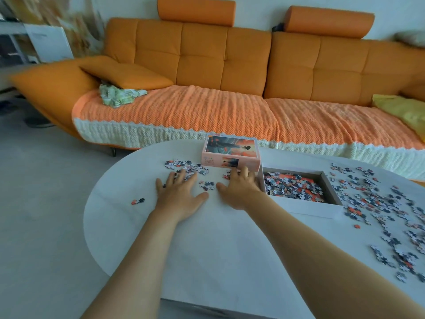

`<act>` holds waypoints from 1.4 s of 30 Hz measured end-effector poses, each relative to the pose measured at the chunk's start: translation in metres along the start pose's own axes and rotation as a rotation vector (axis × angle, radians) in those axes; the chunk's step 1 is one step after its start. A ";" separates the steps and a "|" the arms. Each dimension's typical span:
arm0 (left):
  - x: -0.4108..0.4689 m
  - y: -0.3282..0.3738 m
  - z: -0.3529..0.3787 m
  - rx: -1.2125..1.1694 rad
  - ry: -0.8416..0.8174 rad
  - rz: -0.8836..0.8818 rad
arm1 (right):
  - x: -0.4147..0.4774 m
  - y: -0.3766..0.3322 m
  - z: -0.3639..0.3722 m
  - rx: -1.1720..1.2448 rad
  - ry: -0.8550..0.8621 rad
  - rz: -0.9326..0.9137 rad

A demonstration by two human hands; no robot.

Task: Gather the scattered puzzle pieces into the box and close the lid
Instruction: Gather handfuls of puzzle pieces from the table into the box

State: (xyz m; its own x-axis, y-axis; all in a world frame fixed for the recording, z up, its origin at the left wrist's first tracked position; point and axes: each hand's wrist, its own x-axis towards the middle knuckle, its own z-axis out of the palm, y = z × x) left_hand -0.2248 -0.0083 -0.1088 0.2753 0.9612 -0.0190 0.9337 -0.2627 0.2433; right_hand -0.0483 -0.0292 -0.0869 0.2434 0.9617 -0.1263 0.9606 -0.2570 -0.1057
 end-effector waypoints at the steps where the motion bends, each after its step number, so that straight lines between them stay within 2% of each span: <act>1: 0.000 0.001 0.001 -0.033 0.015 0.029 | -0.001 -0.001 0.002 0.013 0.015 -0.021; 8: -0.001 0.000 -0.001 -0.123 0.226 0.137 | -0.019 -0.004 0.015 0.146 0.190 -0.358; 11: -0.003 -0.013 -0.006 0.007 0.223 -0.017 | -0.008 -0.006 0.012 0.214 0.216 -0.310; 15: -0.012 -0.041 -0.014 0.054 0.101 -0.348 | 0.001 -0.017 0.018 0.137 0.013 -0.231; 17: -0.015 -0.050 -0.014 0.020 0.029 -0.385 | -0.003 -0.026 0.022 0.104 -0.021 -0.282; 21: -0.017 -0.052 -0.010 0.002 0.015 -0.147 | -0.010 -0.040 0.026 0.134 0.016 -0.457; 25: -0.018 -0.051 -0.009 -0.089 0.039 0.007 | 0.003 -0.049 0.021 0.181 0.044 -0.427; 31: -0.005 -0.056 -0.012 -0.222 0.064 0.014 | 0.016 -0.065 0.026 0.072 0.007 -0.423; 34: 0.010 -0.059 -0.017 -0.274 0.054 0.018 | 0.013 -0.060 0.029 0.191 0.139 -0.485; 37: 0.030 -0.062 -0.020 -0.271 0.024 0.031 | 0.013 -0.054 0.029 0.343 0.265 -0.443; 42: 0.059 -0.058 -0.019 -0.144 -0.028 0.135 | 0.019 -0.059 0.031 0.196 0.083 -0.395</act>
State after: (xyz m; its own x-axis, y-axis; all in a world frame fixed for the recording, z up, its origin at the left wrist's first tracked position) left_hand -0.2674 0.0653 -0.1059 0.4040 0.9148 -0.0029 0.8459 -0.3724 0.3819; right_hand -0.1048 0.0015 -0.1133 -0.1197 0.9920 0.0404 0.9405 0.1263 -0.3154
